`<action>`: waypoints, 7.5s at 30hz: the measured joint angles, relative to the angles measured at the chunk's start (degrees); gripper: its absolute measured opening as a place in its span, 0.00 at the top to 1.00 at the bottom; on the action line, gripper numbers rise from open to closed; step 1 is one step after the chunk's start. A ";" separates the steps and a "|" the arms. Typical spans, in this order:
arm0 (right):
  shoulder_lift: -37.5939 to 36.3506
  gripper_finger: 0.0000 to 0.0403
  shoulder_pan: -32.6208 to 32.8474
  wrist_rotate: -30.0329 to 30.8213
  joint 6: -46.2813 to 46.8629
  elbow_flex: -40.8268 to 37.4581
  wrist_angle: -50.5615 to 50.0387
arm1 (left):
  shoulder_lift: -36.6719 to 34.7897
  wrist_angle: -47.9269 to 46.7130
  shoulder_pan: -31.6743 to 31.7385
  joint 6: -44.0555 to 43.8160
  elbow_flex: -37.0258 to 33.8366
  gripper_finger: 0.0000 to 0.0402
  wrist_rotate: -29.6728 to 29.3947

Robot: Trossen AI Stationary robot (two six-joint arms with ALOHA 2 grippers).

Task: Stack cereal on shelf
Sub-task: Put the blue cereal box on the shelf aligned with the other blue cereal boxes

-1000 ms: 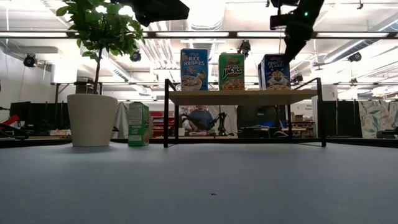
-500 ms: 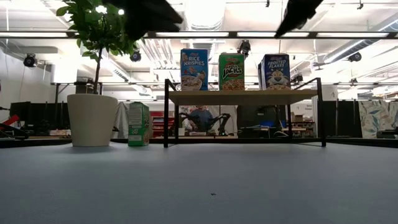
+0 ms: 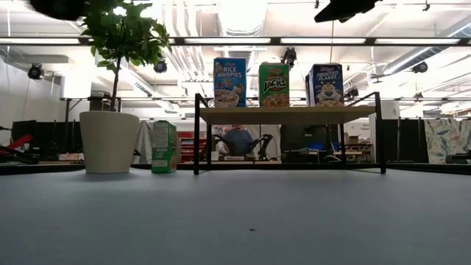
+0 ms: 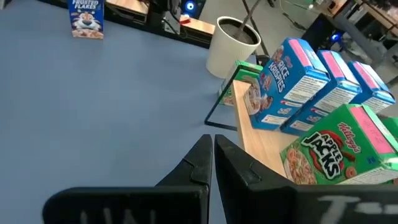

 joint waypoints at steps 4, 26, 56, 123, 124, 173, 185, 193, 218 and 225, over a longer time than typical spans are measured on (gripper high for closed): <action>-0.04 0.98 0.00 0.04 -1.14 -1.36 1.57 | 2.32 -14.30 -8.13 -18.19 3.31 0.73 -2.63; 0.07 0.98 0.04 -0.04 -0.73 -1.85 1.68 | 12.68 -40.79 -26.36 -57.70 2.09 0.28 8.45; 0.00 0.98 0.04 -0.13 -0.29 -1.93 0.81 | 12.77 -32.94 -26.76 -52.81 -1.82 0.57 4.39; -13.97 0.98 10.69 -0.46 15.70 -7.82 -7.70 | 15.93 26.98 30.94 94.18 25.32 0.59 2.75; -13.97 0.98 10.69 -0.45 15.69 -7.72 -7.66 | 17.06 26.16 31.25 94.47 27.19 0.59 2.77; -13.94 0.98 10.67 -0.42 15.28 -7.69 -8.62 | 50.87 2.33 39.17 97.94 62.36 0.59 5.32; -13.92 0.98 10.67 -0.42 15.25 -7.69 -8.60 | 52.75 3.84 40.17 97.04 62.49 0.58 5.45; -13.92 0.98 10.67 -0.44 15.23 -7.69 -8.62 | 53.47 4.10 40.17 96.57 62.38 0.52 5.32; -13.92 0.98 10.67 -0.44 15.23 -7.69 -8.62 | 53.41 8.90 40.39 96.79 62.38 0.44 5.30; -13.92 0.98 10.68 -0.44 15.23 -7.69 -8.62 | 53.17 10.08 40.39 96.83 62.38 0.44 5.30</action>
